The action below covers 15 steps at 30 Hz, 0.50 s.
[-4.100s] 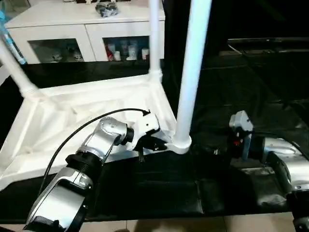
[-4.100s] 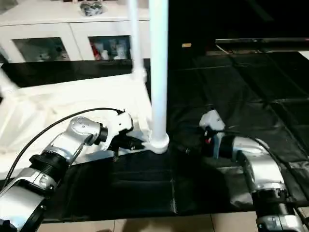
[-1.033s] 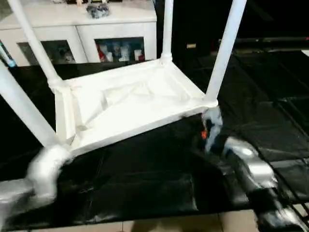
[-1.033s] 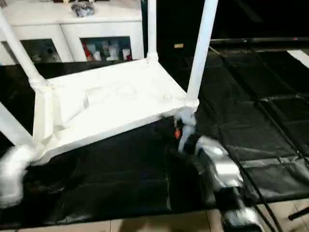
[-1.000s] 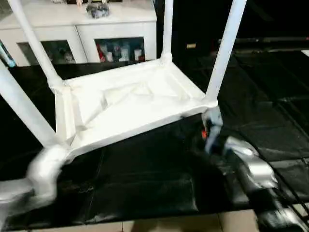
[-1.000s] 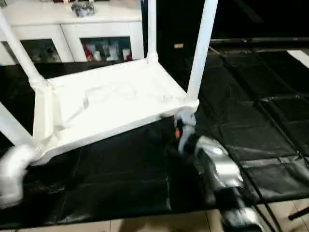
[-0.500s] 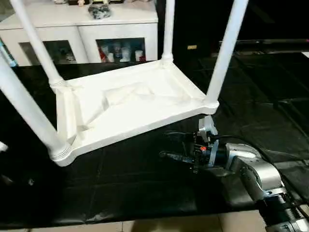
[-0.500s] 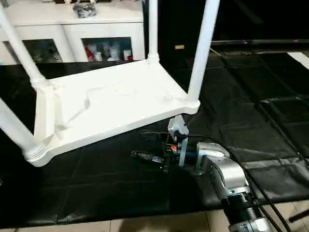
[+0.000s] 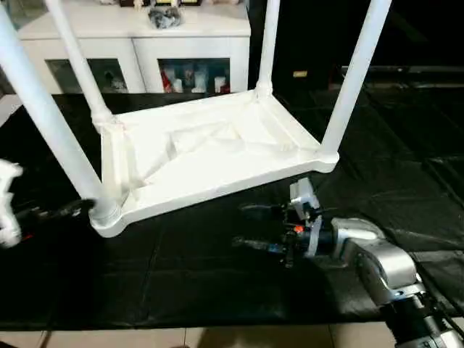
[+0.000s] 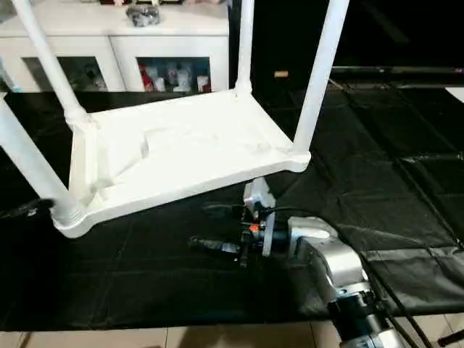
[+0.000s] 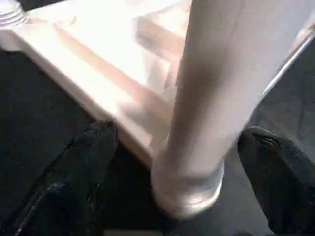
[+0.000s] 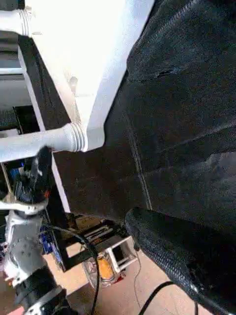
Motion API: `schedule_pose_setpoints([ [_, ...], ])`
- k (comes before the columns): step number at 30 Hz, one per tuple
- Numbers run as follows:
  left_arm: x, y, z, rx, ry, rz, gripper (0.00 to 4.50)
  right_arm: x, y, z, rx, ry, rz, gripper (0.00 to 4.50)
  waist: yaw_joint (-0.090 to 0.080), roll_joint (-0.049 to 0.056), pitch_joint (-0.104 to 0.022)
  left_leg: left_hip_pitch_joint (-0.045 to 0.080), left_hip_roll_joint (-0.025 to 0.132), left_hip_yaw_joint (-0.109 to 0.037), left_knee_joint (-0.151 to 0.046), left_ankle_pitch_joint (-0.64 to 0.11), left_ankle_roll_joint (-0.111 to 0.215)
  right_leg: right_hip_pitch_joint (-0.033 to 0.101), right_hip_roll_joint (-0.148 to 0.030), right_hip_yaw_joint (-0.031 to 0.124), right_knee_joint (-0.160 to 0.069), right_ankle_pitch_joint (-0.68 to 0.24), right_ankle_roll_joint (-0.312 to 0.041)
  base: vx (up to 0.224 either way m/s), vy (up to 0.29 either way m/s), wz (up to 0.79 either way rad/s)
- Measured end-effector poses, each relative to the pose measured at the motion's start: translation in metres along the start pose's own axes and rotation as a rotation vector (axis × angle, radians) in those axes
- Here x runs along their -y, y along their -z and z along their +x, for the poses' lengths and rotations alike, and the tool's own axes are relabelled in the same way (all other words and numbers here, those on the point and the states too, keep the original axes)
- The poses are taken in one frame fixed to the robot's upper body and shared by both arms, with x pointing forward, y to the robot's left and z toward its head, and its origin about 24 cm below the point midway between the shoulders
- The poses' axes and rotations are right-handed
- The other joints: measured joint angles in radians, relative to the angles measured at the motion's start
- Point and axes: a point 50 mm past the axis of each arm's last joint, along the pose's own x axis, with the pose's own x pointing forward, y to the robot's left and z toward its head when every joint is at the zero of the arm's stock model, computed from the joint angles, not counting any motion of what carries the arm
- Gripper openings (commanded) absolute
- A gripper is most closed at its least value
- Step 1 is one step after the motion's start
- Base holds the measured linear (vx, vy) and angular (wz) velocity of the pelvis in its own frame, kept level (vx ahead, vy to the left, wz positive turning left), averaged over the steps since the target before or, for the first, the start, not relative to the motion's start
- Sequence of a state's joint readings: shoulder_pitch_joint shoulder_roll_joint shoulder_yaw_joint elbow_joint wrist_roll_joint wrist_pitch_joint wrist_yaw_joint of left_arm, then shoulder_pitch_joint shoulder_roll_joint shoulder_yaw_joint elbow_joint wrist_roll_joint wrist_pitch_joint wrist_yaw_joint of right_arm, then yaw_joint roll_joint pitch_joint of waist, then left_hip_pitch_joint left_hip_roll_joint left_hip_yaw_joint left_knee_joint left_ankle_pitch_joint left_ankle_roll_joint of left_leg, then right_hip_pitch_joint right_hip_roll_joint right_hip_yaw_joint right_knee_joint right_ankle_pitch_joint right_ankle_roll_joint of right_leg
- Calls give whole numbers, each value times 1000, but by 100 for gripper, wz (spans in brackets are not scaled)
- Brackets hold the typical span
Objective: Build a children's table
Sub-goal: Rotate table base
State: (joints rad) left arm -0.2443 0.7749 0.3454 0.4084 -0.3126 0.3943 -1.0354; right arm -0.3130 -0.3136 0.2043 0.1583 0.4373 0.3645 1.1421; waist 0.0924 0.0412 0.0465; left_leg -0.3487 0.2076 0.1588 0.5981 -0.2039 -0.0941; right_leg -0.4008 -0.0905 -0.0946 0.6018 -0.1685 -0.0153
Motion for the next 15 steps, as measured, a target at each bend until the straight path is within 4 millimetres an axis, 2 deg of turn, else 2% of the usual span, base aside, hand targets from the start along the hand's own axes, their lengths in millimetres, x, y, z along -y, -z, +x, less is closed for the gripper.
schedule_pose_setpoints([
  [5, 10, -3, 21, 65, 71, -22, 442, 0, 1, 3, 1, 17, -6, 450, -4, -1, -1, 0, 0, -2, 0, 0, 0, 1, 0, 0, 0, 0, 0, 0, 0, 0],
  [9, 21, -4, 35, 108, 141, -48, 442, 9, 8, 7, -21, 132, -13, 450, -4, -2, -1, -1, 0, -1, -1, 0, 0, 0, 0, 0, 0, 0, 0, 0, 0, 0],
  [15, 38, -11, 46, 157, 232, -55, 442, 27, 16, 11, -98, 329, -51, 450, 1, -2, -1, -1, -1, 2, 1, 0, 0, -1, -1, 0, 0, 0, -1, 0, 0, 0],
])
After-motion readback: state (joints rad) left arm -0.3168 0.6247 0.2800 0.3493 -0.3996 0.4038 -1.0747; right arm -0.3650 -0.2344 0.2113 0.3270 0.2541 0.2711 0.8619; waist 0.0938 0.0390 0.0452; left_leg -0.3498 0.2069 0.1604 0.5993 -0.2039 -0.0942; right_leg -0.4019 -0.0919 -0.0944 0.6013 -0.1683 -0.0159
